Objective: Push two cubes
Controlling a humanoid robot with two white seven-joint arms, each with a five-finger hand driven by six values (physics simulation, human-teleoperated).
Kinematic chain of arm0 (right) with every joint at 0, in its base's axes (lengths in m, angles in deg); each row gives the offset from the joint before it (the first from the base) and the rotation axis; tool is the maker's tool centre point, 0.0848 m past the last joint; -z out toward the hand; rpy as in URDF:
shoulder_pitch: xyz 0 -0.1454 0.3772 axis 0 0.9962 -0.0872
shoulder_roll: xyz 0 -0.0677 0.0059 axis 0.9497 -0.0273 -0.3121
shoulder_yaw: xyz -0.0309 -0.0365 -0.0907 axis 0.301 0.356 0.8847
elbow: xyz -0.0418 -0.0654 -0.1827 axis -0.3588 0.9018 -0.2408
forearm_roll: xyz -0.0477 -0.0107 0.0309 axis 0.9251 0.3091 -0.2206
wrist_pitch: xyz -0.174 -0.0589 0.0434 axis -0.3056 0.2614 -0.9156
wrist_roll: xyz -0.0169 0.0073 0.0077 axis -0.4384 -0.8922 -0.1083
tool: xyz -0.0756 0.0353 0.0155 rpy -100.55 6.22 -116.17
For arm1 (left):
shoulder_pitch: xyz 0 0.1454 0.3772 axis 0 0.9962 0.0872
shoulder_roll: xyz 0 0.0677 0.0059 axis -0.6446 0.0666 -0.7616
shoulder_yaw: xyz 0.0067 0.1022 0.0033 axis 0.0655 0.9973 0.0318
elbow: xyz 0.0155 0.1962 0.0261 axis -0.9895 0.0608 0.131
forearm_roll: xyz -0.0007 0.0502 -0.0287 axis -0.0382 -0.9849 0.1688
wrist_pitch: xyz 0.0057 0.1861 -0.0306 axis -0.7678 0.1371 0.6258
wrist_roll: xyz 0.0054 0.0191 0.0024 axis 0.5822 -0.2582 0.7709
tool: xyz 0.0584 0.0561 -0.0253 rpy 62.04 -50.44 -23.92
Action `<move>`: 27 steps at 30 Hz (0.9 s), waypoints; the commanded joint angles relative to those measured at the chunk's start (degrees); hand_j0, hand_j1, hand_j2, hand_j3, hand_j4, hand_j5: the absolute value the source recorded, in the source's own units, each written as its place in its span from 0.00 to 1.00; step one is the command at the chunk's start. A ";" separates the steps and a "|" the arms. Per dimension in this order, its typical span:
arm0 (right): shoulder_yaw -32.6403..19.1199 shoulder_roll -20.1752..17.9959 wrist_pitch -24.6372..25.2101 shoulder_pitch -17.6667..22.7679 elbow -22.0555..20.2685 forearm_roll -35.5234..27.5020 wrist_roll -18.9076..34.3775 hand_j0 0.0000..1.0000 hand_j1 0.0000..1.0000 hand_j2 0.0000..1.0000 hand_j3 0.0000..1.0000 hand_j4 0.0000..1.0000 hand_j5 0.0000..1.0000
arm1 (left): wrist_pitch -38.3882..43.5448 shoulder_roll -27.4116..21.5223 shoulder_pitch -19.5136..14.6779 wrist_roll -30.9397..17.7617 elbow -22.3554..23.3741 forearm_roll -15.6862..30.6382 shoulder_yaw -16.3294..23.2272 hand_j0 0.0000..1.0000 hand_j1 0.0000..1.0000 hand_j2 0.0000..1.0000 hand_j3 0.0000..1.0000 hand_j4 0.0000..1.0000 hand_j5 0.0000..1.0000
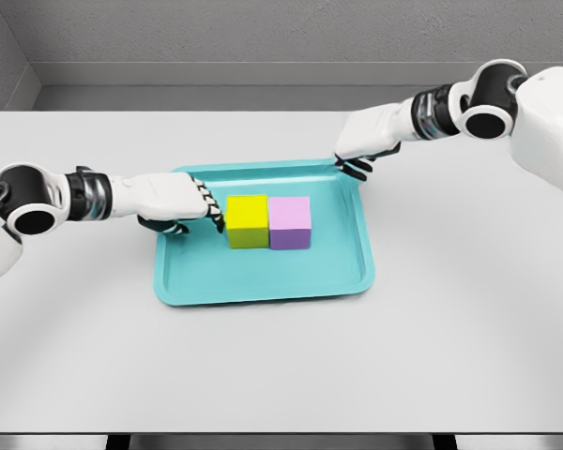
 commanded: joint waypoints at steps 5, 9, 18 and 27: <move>-2.41 -5.11 0.11 0.09 0.01 -0.11 -0.01 0.16 0.16 0.16 0.16 0.16 0.16 | 0.14 -0.61 -0.18 0.02 0.03 0.34 -0.14 0.67 0.67 0.67 0.67 0.67 0.67; -2.50 -8.97 0.11 0.79 -0.17 -0.20 -0.01 0.22 0.22 0.22 0.22 0.22 0.22 | 0.14 -0.61 -0.09 0.02 -0.23 0.51 -0.14 0.67 0.67 0.67 0.67 0.67 0.67; -2.68 -10.29 0.11 1.23 -0.96 -0.55 -0.01 0.79 0.79 0.79 0.79 0.79 0.79 | 0.14 -1.31 0.53 0.02 -1.90 0.95 -0.05 0.67 0.67 0.67 0.67 0.67 0.67; -2.85 -12.75 0.11 1.67 -2.80 -0.90 -0.01 1.00 1.00 1.00 1.00 1.00 1.00 | 0.14 -20.12 4.12 0.02 -14.03 11.50 -7.16 1.00 1.00 1.00 1.00 1.00 1.00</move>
